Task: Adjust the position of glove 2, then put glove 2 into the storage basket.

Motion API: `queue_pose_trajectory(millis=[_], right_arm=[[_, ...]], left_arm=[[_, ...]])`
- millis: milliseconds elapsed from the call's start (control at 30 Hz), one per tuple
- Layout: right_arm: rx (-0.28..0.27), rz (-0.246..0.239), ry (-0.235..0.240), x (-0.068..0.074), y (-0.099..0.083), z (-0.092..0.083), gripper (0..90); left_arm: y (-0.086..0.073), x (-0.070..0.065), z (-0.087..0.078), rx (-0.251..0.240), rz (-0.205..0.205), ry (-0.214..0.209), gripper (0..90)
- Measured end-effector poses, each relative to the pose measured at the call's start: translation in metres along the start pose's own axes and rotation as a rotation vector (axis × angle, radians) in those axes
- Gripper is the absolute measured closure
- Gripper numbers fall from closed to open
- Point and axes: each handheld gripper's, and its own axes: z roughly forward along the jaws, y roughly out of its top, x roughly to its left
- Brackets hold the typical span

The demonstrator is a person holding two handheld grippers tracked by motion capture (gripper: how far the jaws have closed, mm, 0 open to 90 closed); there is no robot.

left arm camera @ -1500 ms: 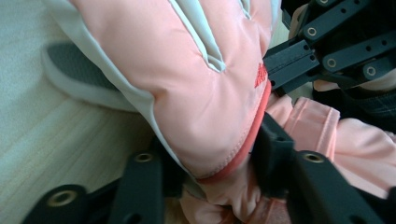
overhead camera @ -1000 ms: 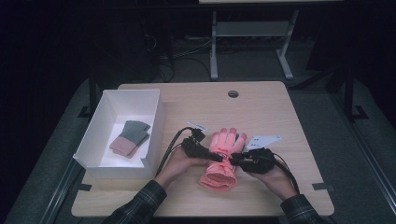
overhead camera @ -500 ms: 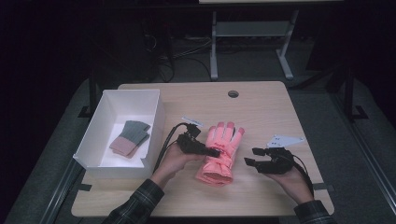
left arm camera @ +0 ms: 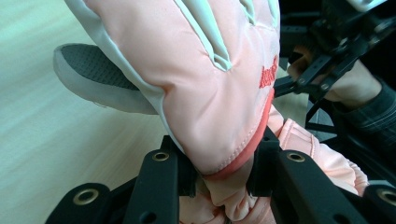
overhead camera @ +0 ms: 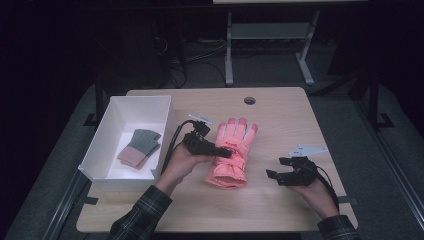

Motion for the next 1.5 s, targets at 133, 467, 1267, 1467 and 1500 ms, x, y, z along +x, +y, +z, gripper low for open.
queue_pose_trajectory(millis=[133,467,1267,1467,1500], right_arm=[[0.011,0.001,-0.021,-0.001,0.000,0.002,18.0],[0.030,0.001,-0.038,0.001,-0.001,0.009,13.7],[0.027,-0.013,-0.081,0.000,-0.005,0.016,9.3],[0.028,-0.017,-0.087,-0.001,-0.005,0.015,9.3],[0.028,-0.017,-0.086,-0.001,-0.005,0.015,9.3]], left_arm=[[0.004,-0.003,-0.011,-0.006,-0.006,0.011,69.2],[0.017,-0.009,-0.041,-0.012,0.002,0.025,69.1],[0.034,-0.006,-0.143,-0.085,-0.011,0.122,68.7],[0.031,-0.002,-0.170,-0.105,-0.015,0.146,68.7],[0.030,-0.002,-0.175,-0.109,-0.018,0.150,68.7]])
